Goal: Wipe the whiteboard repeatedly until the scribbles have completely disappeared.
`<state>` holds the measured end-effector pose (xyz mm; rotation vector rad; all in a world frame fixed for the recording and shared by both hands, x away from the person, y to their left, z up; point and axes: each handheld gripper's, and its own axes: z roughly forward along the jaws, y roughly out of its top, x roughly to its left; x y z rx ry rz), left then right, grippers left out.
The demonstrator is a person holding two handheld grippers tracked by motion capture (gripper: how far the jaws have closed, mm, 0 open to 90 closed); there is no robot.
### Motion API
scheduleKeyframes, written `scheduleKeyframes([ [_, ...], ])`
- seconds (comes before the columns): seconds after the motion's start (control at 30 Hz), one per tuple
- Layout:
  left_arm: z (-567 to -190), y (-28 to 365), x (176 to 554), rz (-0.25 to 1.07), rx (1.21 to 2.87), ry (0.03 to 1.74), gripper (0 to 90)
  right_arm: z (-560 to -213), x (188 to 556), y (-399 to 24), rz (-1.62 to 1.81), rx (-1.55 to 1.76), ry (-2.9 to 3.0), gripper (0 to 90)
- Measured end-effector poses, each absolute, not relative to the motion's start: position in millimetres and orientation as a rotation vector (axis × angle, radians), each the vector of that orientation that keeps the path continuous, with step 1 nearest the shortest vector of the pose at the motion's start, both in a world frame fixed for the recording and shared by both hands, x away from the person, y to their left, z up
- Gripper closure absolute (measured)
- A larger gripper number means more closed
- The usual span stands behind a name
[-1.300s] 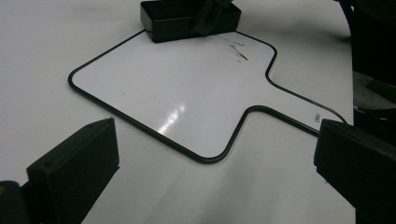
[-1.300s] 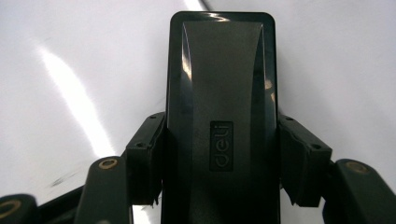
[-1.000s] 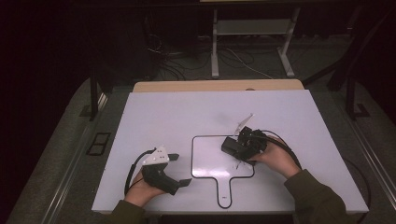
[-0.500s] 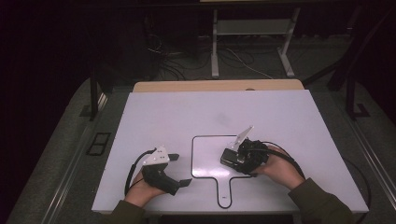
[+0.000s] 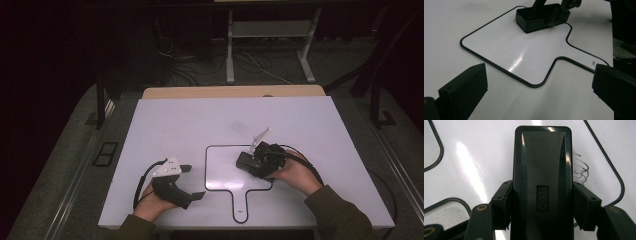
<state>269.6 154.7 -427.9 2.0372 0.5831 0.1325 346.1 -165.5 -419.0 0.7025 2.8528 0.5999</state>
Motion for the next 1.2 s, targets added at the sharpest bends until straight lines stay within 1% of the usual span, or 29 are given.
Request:
scheduleKeyframes([
  [0.4, -427, 155, 269, 0.134, 2.032, 0.583, 0.0, -418, 323, -157, 0.596, 0.622, 2.884, 38.4],
  [0.57, -427, 154, 269, 0.134, 2.032, 0.583, 0.0, -418, 331, -159, 0.581, 0.636, 2.878, 38.4],
  [0.93, -428, 155, 270, 0.131, 2.037, 0.584, 0.0, -419, 369, -166, 0.588, 0.758, 2.831, 38.4],
  [1.2, -428, 154, 270, 0.131, 2.038, 0.581, 0.0, -419, 389, -167, 0.578, 0.818, 2.814, 38.4],
])
